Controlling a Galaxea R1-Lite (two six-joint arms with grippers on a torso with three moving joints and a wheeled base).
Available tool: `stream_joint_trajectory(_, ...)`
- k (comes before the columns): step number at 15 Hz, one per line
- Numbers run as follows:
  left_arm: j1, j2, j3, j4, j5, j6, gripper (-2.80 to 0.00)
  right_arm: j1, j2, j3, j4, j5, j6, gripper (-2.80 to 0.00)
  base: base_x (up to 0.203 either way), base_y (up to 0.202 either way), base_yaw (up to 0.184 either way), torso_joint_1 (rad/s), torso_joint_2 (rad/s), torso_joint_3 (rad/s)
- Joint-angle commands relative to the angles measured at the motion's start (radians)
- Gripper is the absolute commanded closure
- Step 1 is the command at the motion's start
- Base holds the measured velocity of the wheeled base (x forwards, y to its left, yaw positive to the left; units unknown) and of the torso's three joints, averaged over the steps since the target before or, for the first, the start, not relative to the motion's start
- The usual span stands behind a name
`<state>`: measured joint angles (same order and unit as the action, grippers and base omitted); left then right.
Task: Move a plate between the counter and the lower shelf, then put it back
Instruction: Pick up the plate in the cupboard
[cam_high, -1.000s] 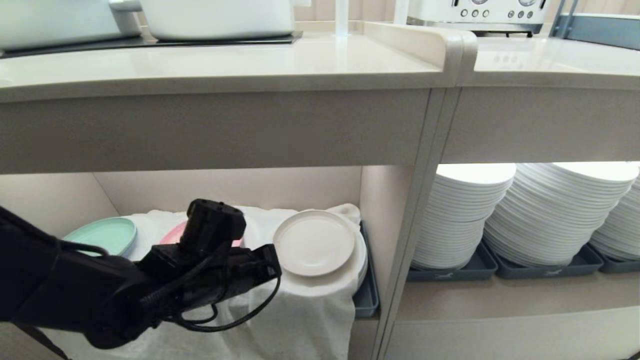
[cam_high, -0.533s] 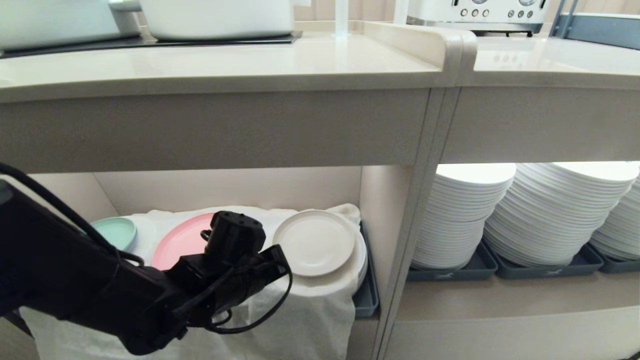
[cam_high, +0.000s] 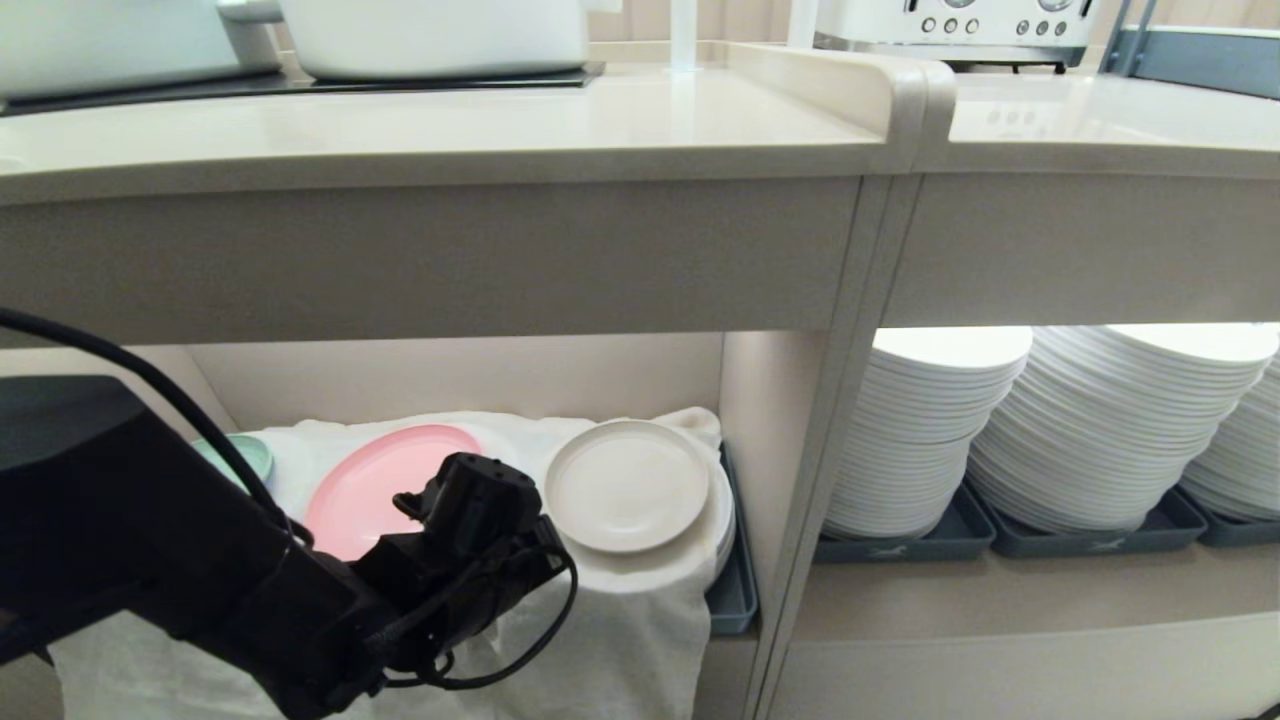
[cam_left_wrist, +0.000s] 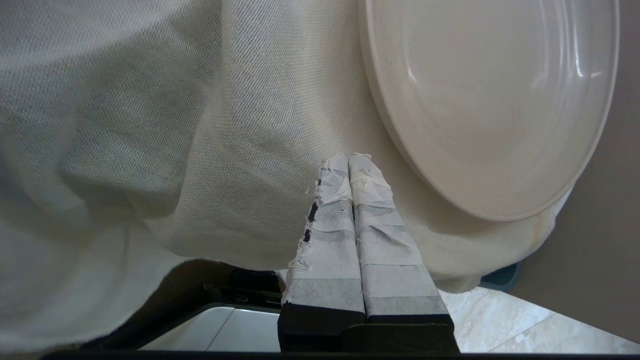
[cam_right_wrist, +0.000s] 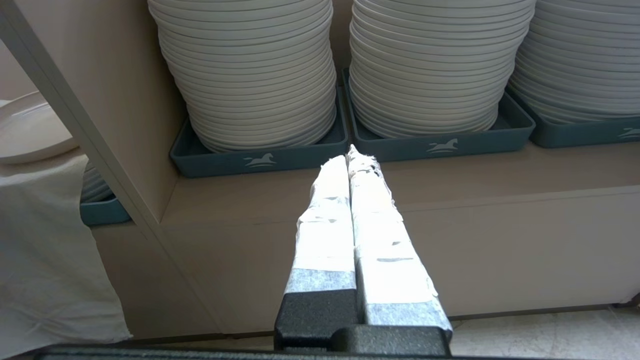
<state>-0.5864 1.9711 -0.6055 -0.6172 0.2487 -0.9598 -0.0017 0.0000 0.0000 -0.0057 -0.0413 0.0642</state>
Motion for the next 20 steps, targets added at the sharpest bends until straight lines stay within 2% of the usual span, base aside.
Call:
stream_joint_trajectory(1,0.0,0.006,-0.005,-0.004,0.003,-0.007,0.0,0.0,0.0,0.0,0.0,0.0,0.0,0.0,0.0,0.0,0.0,0.0,0.0,0.0)
stream_joint_trajectory(7,0.0,0.009,-0.039,0.0,0.001,-0.002,0.0,0.0,0.0,0.0,0.0,0.0,0.0,0.0,0.0,0.0,0.0,0.0,0.0,0.0)
stream_joint_trajectory(8,0.0,0.017,-0.046,0.002,0.003,-0.001,-2.8,0.0,0.0,0.0,0.0,0.0,0.0,0.0,0.0,0.0,0.0,0.0,0.0,0.0)
stream_joint_trajectory(14,0.0,0.037,-0.064,0.01,0.006,0.007,-2.8,0.0,0.0,0.0,0.0,0.0,0.0,0.0,0.0,0.0,0.0,0.0,0.0,0.0)
stream_joint_trajectory(20,0.0,0.049,-0.134,0.035,0.007,0.007,-2.8,0.0,0.0,0.0,0.0,0.0,0.0,0.0,0.0,0.0,0.0,0.0,0.0,0.0)
